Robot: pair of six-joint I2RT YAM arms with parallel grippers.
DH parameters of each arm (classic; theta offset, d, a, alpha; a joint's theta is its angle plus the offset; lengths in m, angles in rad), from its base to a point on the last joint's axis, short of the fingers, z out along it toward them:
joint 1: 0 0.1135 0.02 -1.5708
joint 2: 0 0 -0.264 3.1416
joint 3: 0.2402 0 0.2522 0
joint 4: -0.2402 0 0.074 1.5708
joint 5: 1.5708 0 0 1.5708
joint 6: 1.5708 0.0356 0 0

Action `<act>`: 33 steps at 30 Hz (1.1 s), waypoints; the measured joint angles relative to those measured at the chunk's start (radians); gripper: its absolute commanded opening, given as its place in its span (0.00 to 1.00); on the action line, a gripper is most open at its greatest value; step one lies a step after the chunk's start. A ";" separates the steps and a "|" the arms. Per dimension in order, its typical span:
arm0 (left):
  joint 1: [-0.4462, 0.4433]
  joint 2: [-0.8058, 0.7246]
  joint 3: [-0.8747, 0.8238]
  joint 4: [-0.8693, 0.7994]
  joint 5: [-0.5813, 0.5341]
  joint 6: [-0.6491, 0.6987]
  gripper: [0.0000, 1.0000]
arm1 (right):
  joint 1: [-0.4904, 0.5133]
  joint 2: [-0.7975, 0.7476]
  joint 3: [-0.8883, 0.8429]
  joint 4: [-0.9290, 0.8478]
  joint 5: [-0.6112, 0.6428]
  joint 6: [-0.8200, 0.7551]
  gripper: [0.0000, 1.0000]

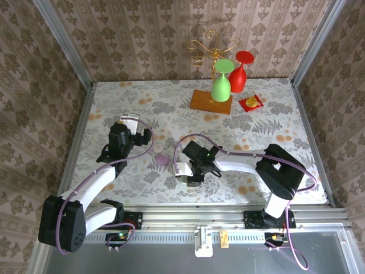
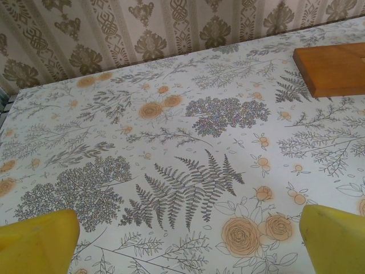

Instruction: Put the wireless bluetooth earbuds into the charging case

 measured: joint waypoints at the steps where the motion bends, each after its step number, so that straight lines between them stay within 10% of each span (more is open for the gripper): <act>1: 0.000 0.000 0.000 0.000 0.000 0.000 1.00 | 0.000 0.000 0.000 0.000 0.001 -0.001 0.42; 15: -0.090 0.068 0.040 0.019 0.243 0.114 1.00 | -0.147 -0.230 -0.001 -0.042 -0.035 0.014 0.37; 33: -0.317 0.087 0.131 -0.043 0.829 0.217 1.00 | -0.317 -0.360 0.213 -0.296 -0.175 -0.012 0.36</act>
